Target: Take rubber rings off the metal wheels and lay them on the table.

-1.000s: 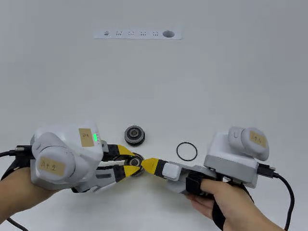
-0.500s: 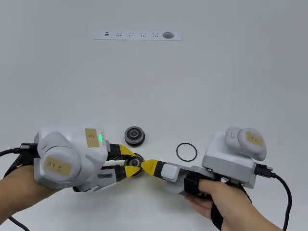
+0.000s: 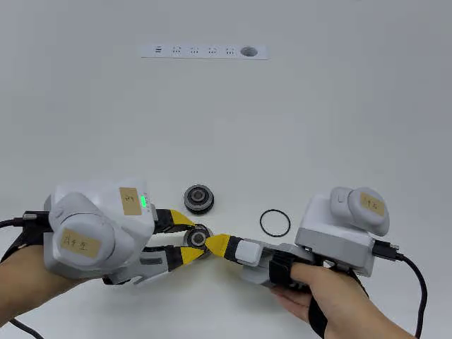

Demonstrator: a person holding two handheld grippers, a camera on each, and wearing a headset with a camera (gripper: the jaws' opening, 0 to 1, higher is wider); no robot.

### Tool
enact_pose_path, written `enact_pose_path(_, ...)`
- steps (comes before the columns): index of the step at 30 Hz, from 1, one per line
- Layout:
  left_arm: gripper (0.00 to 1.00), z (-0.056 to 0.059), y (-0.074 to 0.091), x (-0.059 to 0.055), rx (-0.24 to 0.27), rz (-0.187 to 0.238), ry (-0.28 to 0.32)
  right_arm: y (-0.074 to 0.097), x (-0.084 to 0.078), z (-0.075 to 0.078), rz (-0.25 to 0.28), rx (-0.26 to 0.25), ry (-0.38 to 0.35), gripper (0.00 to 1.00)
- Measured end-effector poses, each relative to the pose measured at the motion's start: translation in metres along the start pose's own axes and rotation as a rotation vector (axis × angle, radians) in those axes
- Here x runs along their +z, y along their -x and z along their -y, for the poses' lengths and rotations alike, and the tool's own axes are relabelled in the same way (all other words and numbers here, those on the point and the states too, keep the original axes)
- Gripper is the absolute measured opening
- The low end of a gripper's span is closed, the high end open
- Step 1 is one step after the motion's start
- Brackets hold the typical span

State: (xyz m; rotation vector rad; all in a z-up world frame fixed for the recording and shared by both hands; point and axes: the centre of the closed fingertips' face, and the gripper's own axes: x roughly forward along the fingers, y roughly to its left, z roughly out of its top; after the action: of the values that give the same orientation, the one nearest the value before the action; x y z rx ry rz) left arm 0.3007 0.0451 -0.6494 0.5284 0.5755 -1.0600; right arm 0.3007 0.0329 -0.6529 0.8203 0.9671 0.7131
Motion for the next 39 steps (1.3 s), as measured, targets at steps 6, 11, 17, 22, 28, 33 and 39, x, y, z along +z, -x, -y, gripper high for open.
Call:
enact_pose_path(6, 0.21, -0.005, 0.012, -0.003, 0.029, 0.005, 0.021, -0.005, -0.004, -0.003, -0.021, 0.006, 0.019, 0.02)
enact_pose_path(11, 0.21, -0.012, 0.019, -0.004, 0.060, 0.013, 0.041, -0.004, 0.000, -0.015, -0.007, 0.046, 0.020, 0.02)
enact_pose_path(17, 0.23, -0.018, 0.022, -0.001, 0.080, 0.029, 0.061, 0.005, 0.015, -0.019, 0.046, 0.066, 0.004, 0.02)
enact_pose_path(22, 0.24, -0.021, 0.023, 0.006, 0.089, 0.048, 0.072, 0.020, 0.035, -0.008, 0.124, 0.043, -0.029, 0.02)
enact_pose_path(28, 0.25, -0.022, 0.023, 0.012, 0.099, 0.066, 0.087, 0.041, 0.055, 0.021, 0.217, -0.033, -0.071, 0.02)
enact_pose_path(33, 0.25, -0.019, 0.024, 0.012, 0.100, 0.064, 0.092, 0.059, 0.063, 0.047, 0.271, -0.100, -0.121, 0.02)
enact_pose_path(39, 0.25, -0.017, 0.024, 0.011, 0.099, 0.063, 0.106, 0.068, 0.064, 0.064, 0.300, -0.140, -0.165, 0.02)
